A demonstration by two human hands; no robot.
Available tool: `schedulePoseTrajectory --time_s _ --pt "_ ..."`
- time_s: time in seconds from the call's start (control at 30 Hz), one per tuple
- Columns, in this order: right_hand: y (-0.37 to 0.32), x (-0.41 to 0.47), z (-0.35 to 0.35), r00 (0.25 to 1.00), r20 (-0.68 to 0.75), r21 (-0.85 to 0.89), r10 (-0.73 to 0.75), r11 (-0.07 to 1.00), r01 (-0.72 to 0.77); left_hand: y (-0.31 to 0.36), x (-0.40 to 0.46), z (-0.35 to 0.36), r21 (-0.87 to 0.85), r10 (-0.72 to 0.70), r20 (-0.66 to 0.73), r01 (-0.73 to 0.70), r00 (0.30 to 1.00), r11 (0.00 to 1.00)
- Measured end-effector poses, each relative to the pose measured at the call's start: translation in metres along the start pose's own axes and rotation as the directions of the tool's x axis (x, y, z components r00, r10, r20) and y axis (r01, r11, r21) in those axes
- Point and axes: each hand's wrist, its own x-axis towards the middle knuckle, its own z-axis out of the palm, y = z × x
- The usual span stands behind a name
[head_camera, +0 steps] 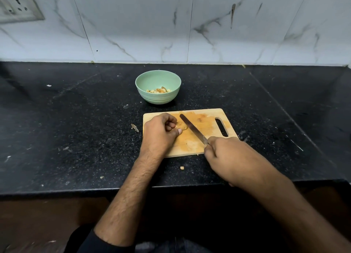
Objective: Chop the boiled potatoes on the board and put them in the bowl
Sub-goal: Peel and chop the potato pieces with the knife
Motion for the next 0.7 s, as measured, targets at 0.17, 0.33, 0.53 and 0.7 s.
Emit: schedulePoseTrajectory --time_s 0.17,0.33,0.53,0.7 --pt "-0.006 0.014 0.009 1.0 0.009 -0.032 -0.007 0.999 0.007 0.002 0.002 0.0 0.043 -0.006 0.006 0.005 1.0 0.999" --pt "-0.01 0.021 0.006 1.0 0.021 -0.071 -0.008 0.997 0.01 0.003 0.009 -0.003 0.047 -0.018 0.056 0.015 0.998 0.999" --pt "-0.016 0.035 0.009 0.998 0.063 -0.044 -0.003 0.999 0.005 0.004 0.01 -0.004 0.039 -0.025 0.063 0.023 0.998 0.999" --pt "-0.006 0.02 0.008 0.983 0.183 -0.001 0.0 1.0 0.0 0.005 0.008 -0.001 0.025 -0.05 0.024 0.049 0.998 0.998"
